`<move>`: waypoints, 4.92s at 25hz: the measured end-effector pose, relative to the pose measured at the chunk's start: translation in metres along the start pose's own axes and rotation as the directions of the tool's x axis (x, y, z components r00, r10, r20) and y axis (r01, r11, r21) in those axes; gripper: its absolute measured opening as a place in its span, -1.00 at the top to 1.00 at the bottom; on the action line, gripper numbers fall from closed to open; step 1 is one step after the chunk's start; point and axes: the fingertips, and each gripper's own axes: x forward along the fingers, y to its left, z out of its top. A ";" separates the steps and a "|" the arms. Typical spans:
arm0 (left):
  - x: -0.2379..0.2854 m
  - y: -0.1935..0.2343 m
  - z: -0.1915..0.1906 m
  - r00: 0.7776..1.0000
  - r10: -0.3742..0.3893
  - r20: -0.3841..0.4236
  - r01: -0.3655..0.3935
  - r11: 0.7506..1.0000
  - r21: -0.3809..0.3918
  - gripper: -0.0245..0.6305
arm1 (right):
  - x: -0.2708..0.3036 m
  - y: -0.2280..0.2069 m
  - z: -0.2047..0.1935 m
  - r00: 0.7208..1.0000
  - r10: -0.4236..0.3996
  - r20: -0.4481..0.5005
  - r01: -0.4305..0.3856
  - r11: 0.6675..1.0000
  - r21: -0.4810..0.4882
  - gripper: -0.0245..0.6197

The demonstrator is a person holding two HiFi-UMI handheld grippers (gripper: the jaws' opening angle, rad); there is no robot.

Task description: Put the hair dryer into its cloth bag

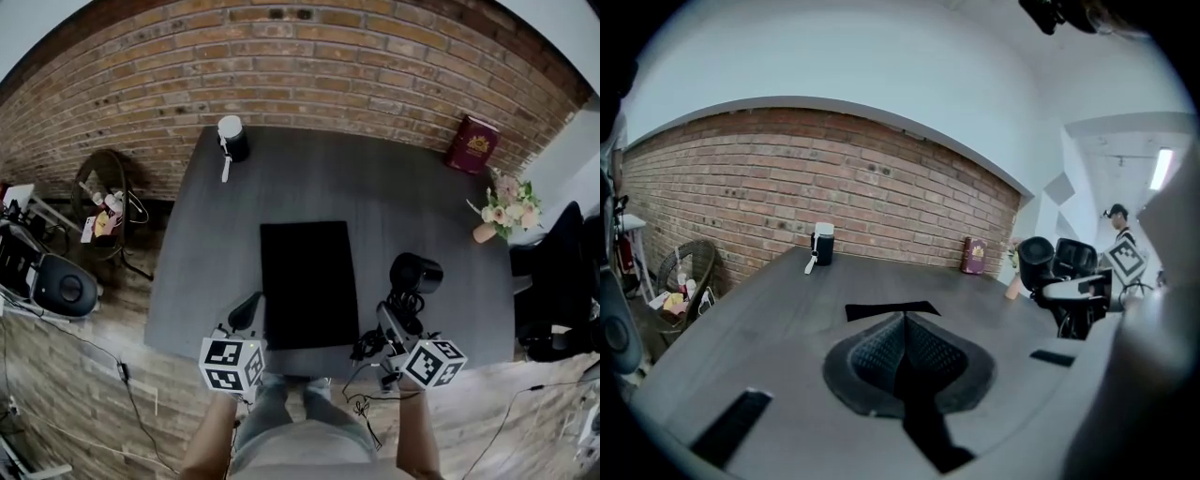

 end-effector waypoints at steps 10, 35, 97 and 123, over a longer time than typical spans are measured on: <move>0.002 0.001 -0.082 0.985 -0.041 -0.167 0.040 0.999 -0.007 0.91 | -0.008 -0.013 -0.062 0.996 -0.049 -0.077 0.056 0.995 0.084 0.35; -0.005 -0.038 -0.138 0.877 -0.286 -0.385 0.385 0.899 0.209 0.64 | -0.028 -0.024 -0.109 0.990 -0.119 -0.070 0.129 0.981 0.147 0.35; 0.017 -0.071 -0.134 0.783 -0.354 -0.511 0.523 0.819 0.235 0.88 | -0.072 -0.029 -0.117 0.970 -0.020 -0.243 0.003 0.997 -0.072 0.35; 0.027 -0.062 -0.102 0.899 -0.268 -0.346 0.355 0.908 0.221 0.87 | -0.051 0.031 -0.181 0.554 0.287 -0.782 -0.692 0.681 -0.240 0.35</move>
